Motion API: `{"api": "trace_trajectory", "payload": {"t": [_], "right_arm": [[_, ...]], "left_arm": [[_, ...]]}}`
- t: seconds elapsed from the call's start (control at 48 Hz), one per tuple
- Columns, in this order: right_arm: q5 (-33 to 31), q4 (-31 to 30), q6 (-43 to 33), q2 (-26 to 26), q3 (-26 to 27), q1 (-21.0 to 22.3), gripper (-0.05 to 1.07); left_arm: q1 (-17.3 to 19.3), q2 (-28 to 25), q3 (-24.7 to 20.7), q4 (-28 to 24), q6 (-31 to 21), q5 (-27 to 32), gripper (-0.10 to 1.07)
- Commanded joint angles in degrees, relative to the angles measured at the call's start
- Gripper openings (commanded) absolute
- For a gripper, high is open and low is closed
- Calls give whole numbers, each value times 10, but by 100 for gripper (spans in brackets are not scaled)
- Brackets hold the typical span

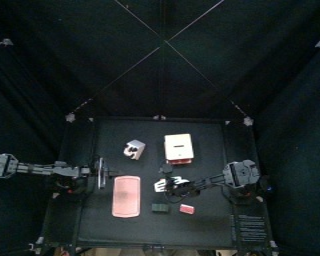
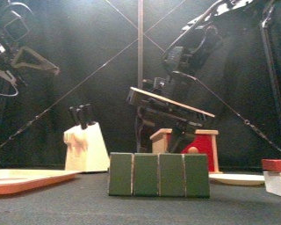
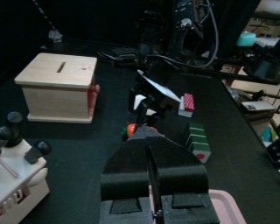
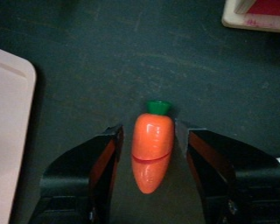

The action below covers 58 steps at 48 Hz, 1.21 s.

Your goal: Grab sushi roll

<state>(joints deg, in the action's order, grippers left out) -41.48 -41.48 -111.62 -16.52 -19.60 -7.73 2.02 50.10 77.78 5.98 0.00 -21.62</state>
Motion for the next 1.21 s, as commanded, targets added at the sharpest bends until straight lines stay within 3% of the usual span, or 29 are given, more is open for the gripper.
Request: {"api": "trace_trajectory", "payload": {"t": [0.0,0.479,0.958,1.188], "right_arm": [[-1,-2,0,31,12,-3,86],[-1,-6,1,66,-17,-10,86],[3,-70,2,134,-65,-45,86],[3,-112,1,178,-95,-41,86]], "left_arm": [[2,-1,-9,-1,2,-4,-2],[4,-1,-7,0,0,-3,-2],[-4,-1,-11,1,-4,-5,-1],[-34,-2,-17,-1,-3,-9,10]]}}
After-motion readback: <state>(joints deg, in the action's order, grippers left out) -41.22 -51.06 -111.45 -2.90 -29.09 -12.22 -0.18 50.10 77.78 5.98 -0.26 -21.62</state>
